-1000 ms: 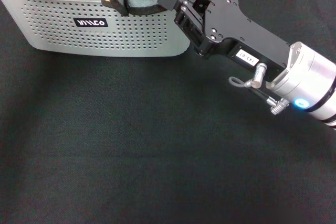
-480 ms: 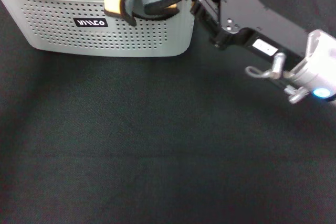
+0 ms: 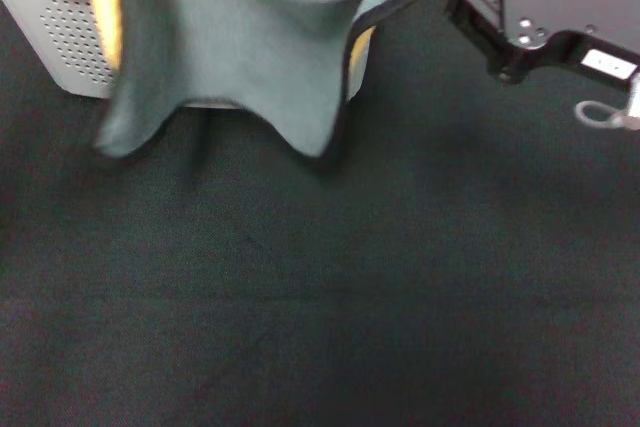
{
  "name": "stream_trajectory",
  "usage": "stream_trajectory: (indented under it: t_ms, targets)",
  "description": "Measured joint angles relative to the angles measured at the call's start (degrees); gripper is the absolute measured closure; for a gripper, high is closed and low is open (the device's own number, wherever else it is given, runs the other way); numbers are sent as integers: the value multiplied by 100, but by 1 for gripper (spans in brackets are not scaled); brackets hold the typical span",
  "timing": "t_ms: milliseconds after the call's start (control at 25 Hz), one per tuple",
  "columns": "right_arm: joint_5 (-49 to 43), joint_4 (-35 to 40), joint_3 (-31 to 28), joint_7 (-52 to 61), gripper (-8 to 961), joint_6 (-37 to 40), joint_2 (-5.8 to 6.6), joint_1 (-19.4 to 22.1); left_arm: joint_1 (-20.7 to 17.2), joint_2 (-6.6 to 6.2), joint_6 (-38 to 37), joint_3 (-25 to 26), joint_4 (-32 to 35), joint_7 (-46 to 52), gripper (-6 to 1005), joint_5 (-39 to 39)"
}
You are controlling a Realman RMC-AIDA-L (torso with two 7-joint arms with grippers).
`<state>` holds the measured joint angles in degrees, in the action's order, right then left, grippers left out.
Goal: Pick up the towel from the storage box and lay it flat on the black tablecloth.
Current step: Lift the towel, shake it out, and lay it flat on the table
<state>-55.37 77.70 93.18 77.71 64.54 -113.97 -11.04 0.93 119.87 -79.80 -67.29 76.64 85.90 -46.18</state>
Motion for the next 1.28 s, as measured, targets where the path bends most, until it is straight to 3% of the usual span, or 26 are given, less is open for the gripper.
stream_trajectory:
  t_ms: [360, 760, 1080, 1280]
  targets:
    - [-1143, 880, -607, 1053, 953, 114, 6, 250, 43, -50, -2045, 1142, -1427, 203, 970, -514]
    - [-1964, 1166, -1282, 1914, 952, 973, 7, 305, 115, -193, -2537, 1315, -1887, 44, 970, -1822]
    - [-2511, 1776, -1410, 2356, 952, 1545, -1, 533, 31, -288, -3323, 1819, -2415, -86, 970, -2141]
    - [-2685, 2239, -1449, 2536, 952, 1976, -14, 694, -33, -332, -3630, 1815, -2502, -59, 970, -2384]
